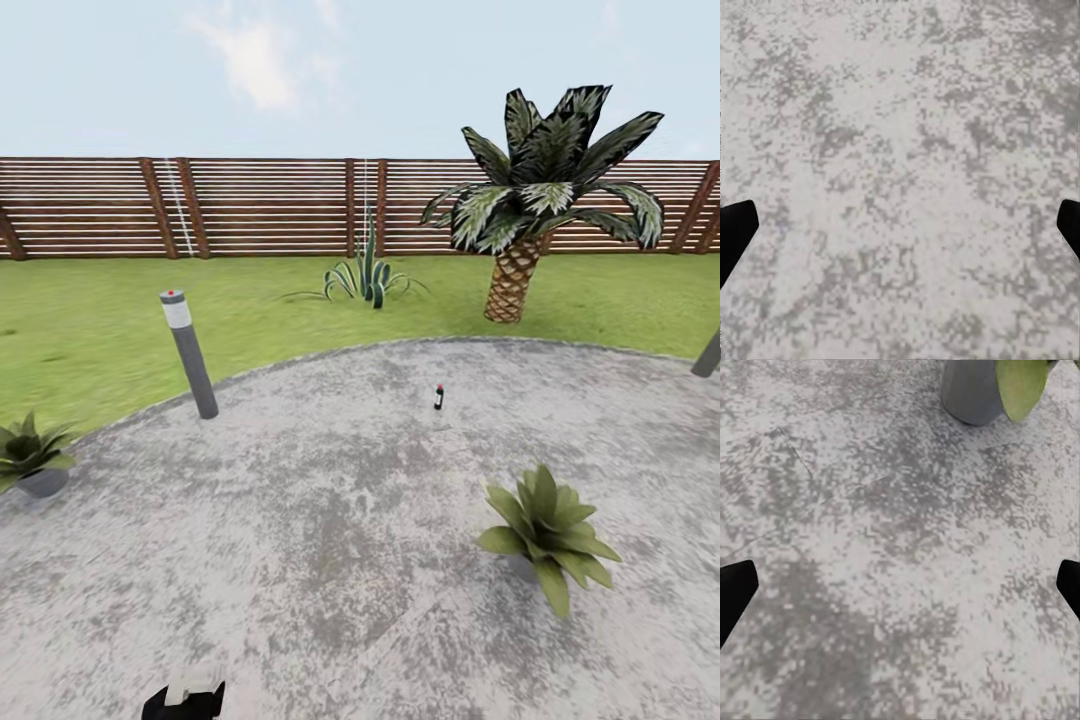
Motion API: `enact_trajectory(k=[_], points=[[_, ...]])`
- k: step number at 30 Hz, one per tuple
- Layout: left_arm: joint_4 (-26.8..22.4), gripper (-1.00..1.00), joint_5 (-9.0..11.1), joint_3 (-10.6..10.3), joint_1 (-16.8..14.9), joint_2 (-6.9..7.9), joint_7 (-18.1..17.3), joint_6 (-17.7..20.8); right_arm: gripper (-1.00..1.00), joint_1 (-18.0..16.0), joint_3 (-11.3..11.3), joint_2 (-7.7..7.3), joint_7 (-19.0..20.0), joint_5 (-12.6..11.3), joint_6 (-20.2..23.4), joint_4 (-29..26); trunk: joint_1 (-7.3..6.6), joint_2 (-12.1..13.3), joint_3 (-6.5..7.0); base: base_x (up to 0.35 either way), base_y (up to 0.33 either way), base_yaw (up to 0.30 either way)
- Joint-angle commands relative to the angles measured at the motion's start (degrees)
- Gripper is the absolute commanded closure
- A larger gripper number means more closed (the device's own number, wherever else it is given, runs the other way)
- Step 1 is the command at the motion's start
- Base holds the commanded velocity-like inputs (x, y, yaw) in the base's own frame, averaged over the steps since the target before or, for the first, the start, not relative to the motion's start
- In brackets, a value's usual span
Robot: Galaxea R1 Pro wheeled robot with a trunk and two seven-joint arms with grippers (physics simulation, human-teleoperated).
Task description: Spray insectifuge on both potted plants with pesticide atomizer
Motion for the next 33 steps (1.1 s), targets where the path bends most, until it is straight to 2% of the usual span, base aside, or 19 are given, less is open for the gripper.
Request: enact_trajectory(k=[1, 19, 33], points=[[0.1, -1.0, -0.1, 0.3, 0.0, -0.02, 0.0, -0.2, -1.0, 0.0, 0.0, -0.01, -0.3, 0.2, -0.1, 0.0, 0.02, 0.0, -0.05, 0.312, 0.152, 0.0], [0.1, -1.0, -0.1, 0.3, 0.0, -0.02, 0.0, -0.2, -1.0, 0.0, 0.0, -0.01, -0.2, 0.2, -0.1, -0.2, 0.02, 0.0, -0.05, 0.294, 0.176, 0.0], [0.1, -1.0, -0.1, 0.3, 0.0, -0.02, 0.0, -0.2, -1.0, 0.0, 0.0, -0.01, -0.2, 0.1, -0.1, -0.1, 0.02, 0.0, -0.05, 0.335, 0.015, 0.0]])
